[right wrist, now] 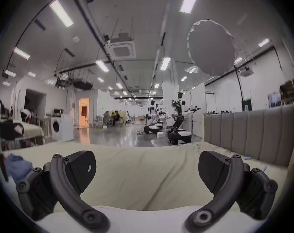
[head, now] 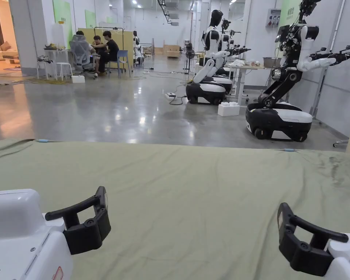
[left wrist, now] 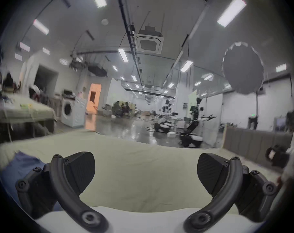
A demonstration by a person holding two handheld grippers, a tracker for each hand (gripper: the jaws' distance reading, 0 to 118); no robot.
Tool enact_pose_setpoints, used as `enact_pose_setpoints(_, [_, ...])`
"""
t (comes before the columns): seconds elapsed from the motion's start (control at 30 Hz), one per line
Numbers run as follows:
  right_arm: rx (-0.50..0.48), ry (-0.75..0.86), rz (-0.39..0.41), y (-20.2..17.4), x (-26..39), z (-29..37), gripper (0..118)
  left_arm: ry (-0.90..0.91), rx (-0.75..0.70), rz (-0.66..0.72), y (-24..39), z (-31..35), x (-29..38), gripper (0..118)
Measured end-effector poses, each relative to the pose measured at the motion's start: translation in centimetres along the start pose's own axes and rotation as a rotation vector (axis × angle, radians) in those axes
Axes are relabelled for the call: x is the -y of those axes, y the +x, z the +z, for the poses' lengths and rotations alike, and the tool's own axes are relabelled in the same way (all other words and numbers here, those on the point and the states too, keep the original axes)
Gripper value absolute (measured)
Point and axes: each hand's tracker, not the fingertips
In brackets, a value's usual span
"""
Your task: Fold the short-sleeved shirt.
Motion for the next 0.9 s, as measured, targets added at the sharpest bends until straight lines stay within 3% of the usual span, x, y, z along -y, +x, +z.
enact_pose_setpoints(0.1, [-0.008,0.031,0.004,-0.7,0.1,0.2,118,0.039,-0.002,-0.105,0.6,0.4,-0.5,118])
enact_pose_setpoints(0.4, [-0.001,0.018,-0.049,-0.6,0.0,0.1,118,0.039,0.054,-0.050,0.8,1.1,-0.8,118])
enact_pose_setpoints(0.9, [-0.021,0.000,-0.031,-0.6,-0.3,0.0,118,-0.004,0.093,-0.150,2.5,0.9,-0.3,118])
